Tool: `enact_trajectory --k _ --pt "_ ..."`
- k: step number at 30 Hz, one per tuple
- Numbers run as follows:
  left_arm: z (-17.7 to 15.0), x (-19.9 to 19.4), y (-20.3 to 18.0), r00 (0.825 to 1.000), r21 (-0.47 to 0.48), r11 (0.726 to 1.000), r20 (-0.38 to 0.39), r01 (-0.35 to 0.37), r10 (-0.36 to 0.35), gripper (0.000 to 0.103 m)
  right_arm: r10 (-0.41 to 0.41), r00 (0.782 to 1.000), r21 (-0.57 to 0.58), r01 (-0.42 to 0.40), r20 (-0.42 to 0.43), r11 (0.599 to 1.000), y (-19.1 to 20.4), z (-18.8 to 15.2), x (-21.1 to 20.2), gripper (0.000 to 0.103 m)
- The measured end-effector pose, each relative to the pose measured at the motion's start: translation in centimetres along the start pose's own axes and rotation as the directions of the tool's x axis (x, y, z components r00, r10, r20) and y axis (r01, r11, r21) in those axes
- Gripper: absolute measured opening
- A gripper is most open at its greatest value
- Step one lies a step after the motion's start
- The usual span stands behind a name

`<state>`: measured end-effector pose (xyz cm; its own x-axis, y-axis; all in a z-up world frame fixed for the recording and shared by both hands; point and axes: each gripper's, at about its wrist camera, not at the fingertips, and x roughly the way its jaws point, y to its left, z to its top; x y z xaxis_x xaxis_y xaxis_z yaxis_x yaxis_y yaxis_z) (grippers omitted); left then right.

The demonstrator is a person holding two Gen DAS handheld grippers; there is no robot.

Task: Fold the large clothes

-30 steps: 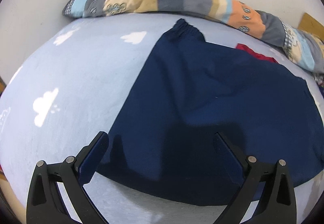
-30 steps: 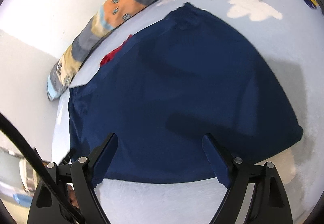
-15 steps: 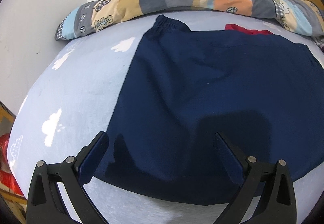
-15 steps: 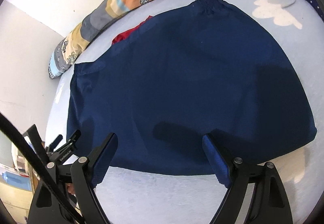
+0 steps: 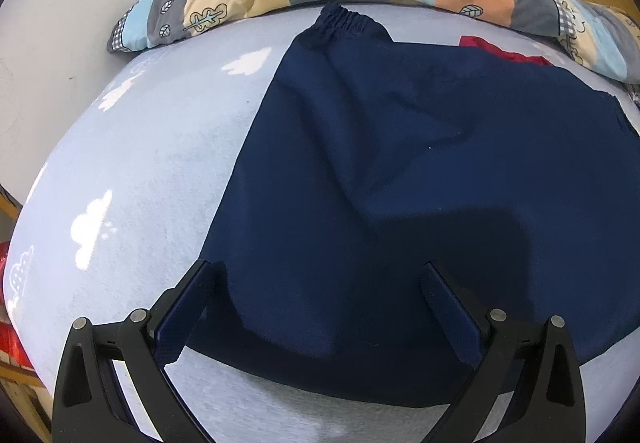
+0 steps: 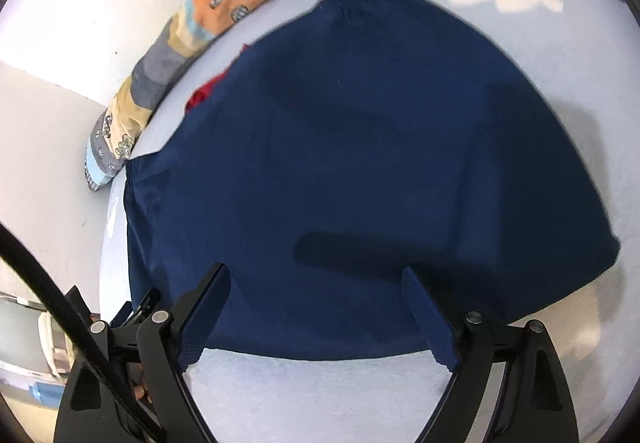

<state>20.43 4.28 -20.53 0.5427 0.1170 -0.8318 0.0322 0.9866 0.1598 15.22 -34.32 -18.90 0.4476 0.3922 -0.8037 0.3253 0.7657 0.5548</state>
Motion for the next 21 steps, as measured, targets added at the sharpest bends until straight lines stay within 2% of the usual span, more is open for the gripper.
enact_trajectory --k 5,9,11,13,15,16,21 --pt "0.2 -1.0 0.3 0.999 -0.012 1.000 0.034 0.012 -0.011 0.103 0.010 0.999 -0.075 -0.006 0.047 0.997 1.8 0.1 -1.6 0.091" --pt "0.2 -0.4 0.2 1.000 -0.006 1.000 0.007 0.011 -0.011 0.103 -0.048 0.996 -0.073 0.054 0.078 0.996 1.1 0.4 -2.1 0.093" --pt "0.1 0.2 0.1 1.000 0.000 1.000 -0.016 0.007 -0.007 0.103 -0.034 0.999 -0.008 0.034 0.028 0.999 -0.4 0.5 -1.1 0.093" --pt "0.1 0.2 0.3 1.000 -0.014 1.000 -0.015 0.011 -0.011 0.103 -0.011 1.000 0.028 0.010 0.015 1.000 -1.3 0.5 -0.9 0.093" --pt "0.2 -0.2 0.6 1.000 -0.032 0.999 -0.005 0.025 -0.025 0.103 0.016 0.999 0.033 -0.017 0.029 0.999 -1.3 0.5 -1.9 0.093" --pt "0.2 -0.4 0.7 0.999 -0.040 0.999 0.004 0.035 -0.035 0.103 0.054 0.997 0.028 -0.056 0.049 0.998 -1.2 0.5 -2.9 0.093" --pt "0.4 -1.6 0.8 0.996 -0.055 0.995 0.036 0.086 -0.084 0.103 0.112 0.988 0.043 -0.117 0.104 0.992 -2.3 -0.2 -6.0 0.093"
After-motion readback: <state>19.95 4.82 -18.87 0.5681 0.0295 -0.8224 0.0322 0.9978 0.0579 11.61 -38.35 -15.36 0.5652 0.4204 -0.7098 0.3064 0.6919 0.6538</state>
